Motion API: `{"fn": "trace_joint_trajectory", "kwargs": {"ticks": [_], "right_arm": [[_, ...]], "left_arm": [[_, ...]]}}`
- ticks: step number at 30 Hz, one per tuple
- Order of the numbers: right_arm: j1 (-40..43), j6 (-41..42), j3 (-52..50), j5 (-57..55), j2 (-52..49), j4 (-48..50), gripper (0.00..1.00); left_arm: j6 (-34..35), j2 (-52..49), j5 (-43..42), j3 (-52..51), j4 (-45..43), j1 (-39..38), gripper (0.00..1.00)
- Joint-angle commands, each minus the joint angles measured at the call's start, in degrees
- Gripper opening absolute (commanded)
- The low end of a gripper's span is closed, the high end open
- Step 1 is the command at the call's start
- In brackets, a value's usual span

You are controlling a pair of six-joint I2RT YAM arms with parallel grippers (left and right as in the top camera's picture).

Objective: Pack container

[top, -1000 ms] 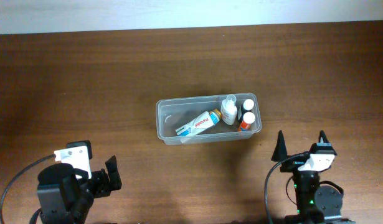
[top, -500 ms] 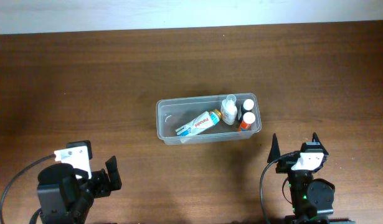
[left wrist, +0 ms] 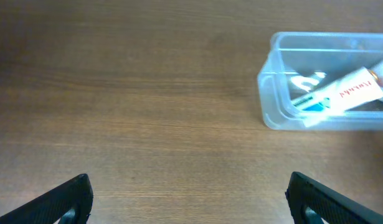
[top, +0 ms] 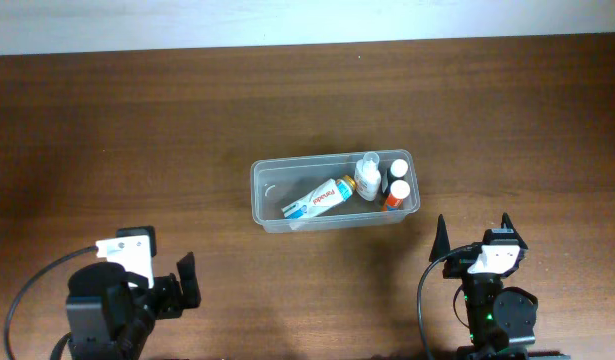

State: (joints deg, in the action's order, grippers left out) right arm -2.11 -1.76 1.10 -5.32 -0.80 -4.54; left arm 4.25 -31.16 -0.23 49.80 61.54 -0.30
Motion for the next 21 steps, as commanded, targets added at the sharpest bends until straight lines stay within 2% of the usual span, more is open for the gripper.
{"fn": "trace_joint_trajectory", "kwargs": {"ticks": [1, 4, 6, 12, 18, 21], "right_arm": [[0.31, -0.15, -0.57, 0.15, 0.59, 0.02, 0.98], [0.31, -0.15, -0.57, 0.15, 0.59, 0.02, 0.98], [0.31, -0.15, -0.57, 0.13, 0.59, 0.02, 0.98], [0.31, -0.15, -0.57, 0.15, 0.59, 0.02, 0.98], [0.31, -0.15, -0.57, 0.15, 0.59, 0.02, 0.98], [0.31, -0.15, -0.57, 0.15, 0.59, 0.02, 0.98]], "left_arm": [[-0.94, 1.4, 0.17, -1.68, 0.13, -1.86, 1.0], [-0.87, 5.57, 1.44, -7.58, -2.89, -1.79, 1.0], [-0.87, 10.51, 0.83, -14.6, -8.22, -1.79, 1.0], [-0.92, 25.03, -1.55, -34.84, -33.59, -1.79, 1.0], [-0.96, 27.85, 1.55, -49.05, -62.23, -1.79, 1.0], [-0.92, 28.04, 3.08, -49.27, -60.74, -1.68, 1.0]]}}
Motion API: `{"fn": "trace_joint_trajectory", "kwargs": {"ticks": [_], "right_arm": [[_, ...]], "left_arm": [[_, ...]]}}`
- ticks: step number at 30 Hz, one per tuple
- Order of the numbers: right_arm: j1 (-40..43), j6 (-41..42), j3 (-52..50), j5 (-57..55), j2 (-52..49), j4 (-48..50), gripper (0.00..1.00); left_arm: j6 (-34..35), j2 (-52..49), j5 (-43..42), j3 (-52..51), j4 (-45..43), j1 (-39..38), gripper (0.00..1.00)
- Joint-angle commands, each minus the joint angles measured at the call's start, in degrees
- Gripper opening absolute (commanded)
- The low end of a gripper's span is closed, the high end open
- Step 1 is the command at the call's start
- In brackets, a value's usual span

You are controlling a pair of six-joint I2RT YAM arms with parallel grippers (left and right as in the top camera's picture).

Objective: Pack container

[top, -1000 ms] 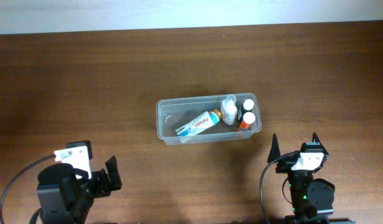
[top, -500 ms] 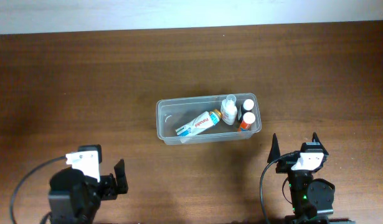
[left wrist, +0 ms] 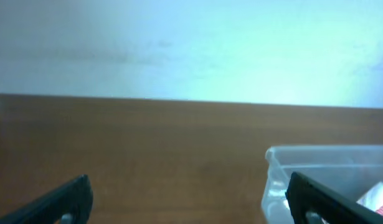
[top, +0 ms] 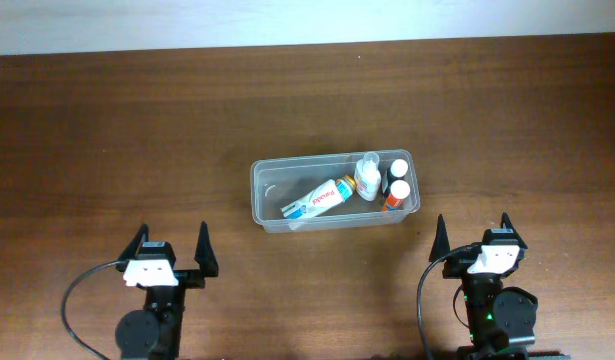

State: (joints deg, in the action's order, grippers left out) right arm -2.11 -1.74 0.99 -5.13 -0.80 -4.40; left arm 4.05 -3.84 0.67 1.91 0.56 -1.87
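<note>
A clear plastic container [top: 262, 195] lies at the table's middle. Inside it are a white tube with red print [top: 322, 197], a clear bottle with a white cap [top: 367, 178] and two small bottles with white caps, one dark [top: 398, 168] and one orange [top: 394, 195]. My left gripper [top: 171, 243] stands open near the front edge, left of the container, nothing between its fingers. My right gripper [top: 471, 232] stands open at the front right, also empty. The left wrist view shows the container's corner [left wrist: 284, 162] beside the right finger [left wrist: 322, 202].
The brown wooden table [top: 137, 130] runs to a pale wall [top: 287, 20] at the back. Black cables [top: 82, 300] loop beside both arm bases at the front edge.
My left arm has turned from an angled pose at the far front left to an upright one, fingers pointing at the back. Its camera now looks level across the table. Right arm unchanged.
</note>
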Motion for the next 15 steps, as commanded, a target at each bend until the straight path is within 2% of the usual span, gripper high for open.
{"fn": "trace_joint_trajectory", "kwargs": {"ticks": [1, 3, 15], "right_arm": [[0.31, -0.17, -0.46, -0.04, 0.59, -0.11, 0.98], [0.31, -0.17, -0.46, -0.04, 0.59, -0.11, 0.99], [0.31, -0.17, -0.46, -0.04, 0.59, -0.11, 0.98]], "left_arm": [[-0.72, 0.7, 2.12, -1.38, 0.96, -0.11, 1.0], [-0.7, 0.5, 2.12, -1.38, 3.93, -0.11, 1.0], [-0.7, 0.31, 2.12, -1.38, 4.02, -0.26, 1.0]]}}
